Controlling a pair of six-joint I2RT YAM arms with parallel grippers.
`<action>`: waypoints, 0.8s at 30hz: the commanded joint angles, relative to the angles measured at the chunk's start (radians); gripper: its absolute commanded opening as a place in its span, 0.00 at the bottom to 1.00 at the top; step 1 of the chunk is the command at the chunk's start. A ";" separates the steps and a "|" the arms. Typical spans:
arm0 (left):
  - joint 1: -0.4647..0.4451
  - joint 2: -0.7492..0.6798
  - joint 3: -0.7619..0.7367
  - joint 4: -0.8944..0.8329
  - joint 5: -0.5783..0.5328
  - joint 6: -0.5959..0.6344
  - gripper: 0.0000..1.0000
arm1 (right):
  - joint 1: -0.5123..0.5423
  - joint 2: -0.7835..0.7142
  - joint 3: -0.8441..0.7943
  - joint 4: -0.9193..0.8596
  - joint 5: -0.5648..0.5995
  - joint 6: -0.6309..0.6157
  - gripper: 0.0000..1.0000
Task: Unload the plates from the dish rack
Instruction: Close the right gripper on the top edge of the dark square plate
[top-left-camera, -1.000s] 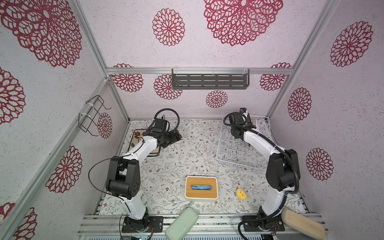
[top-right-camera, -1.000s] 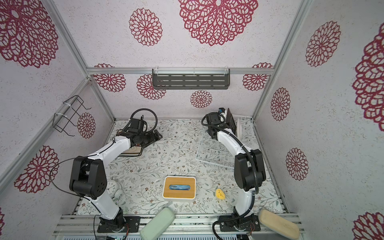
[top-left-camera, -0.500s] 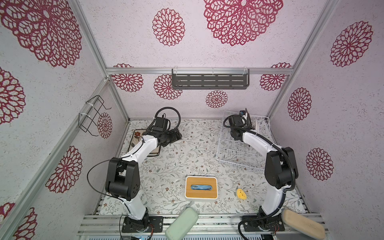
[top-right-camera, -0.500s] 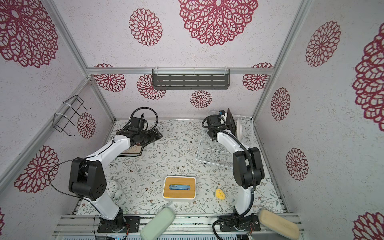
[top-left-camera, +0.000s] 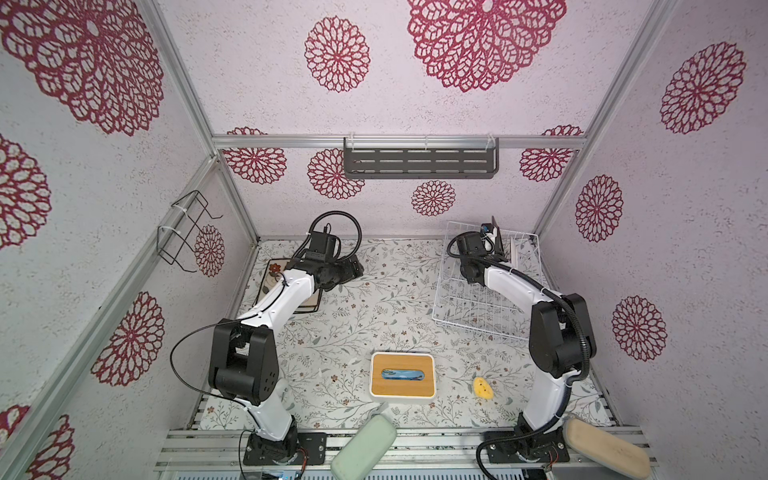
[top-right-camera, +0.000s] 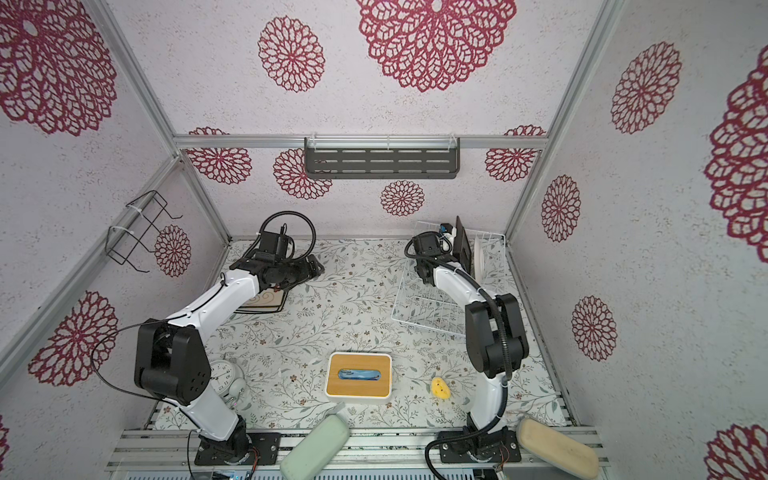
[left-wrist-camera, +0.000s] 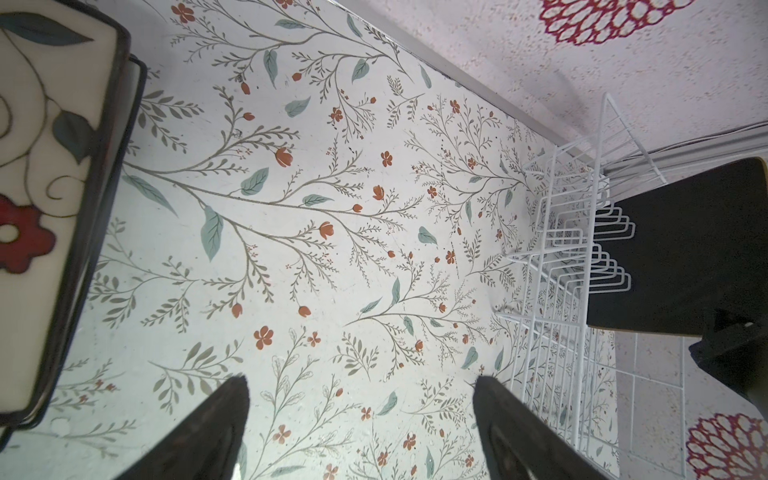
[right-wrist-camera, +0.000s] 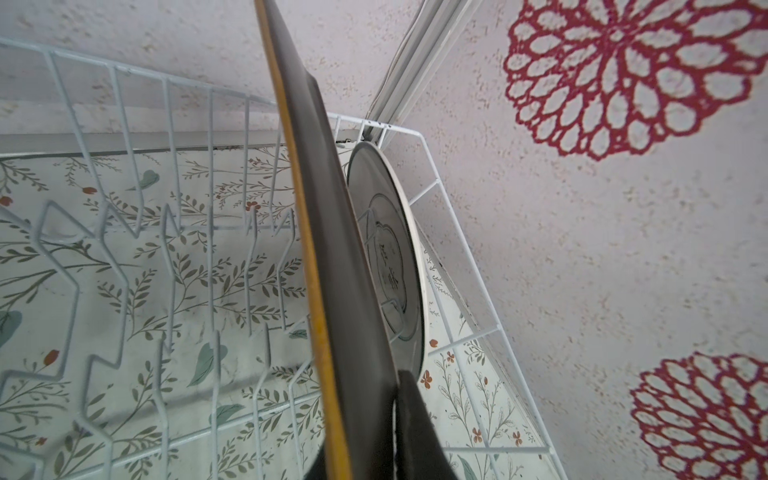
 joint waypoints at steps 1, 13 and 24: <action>-0.011 -0.037 0.031 -0.011 -0.006 0.018 0.89 | -0.003 -0.009 0.002 0.031 0.002 -0.021 0.11; -0.028 -0.048 0.097 -0.041 -0.002 0.022 0.89 | 0.007 -0.014 -0.009 0.069 0.075 -0.016 0.00; -0.031 -0.074 0.095 -0.041 -0.003 0.020 0.89 | 0.012 -0.095 -0.061 0.192 0.083 -0.057 0.00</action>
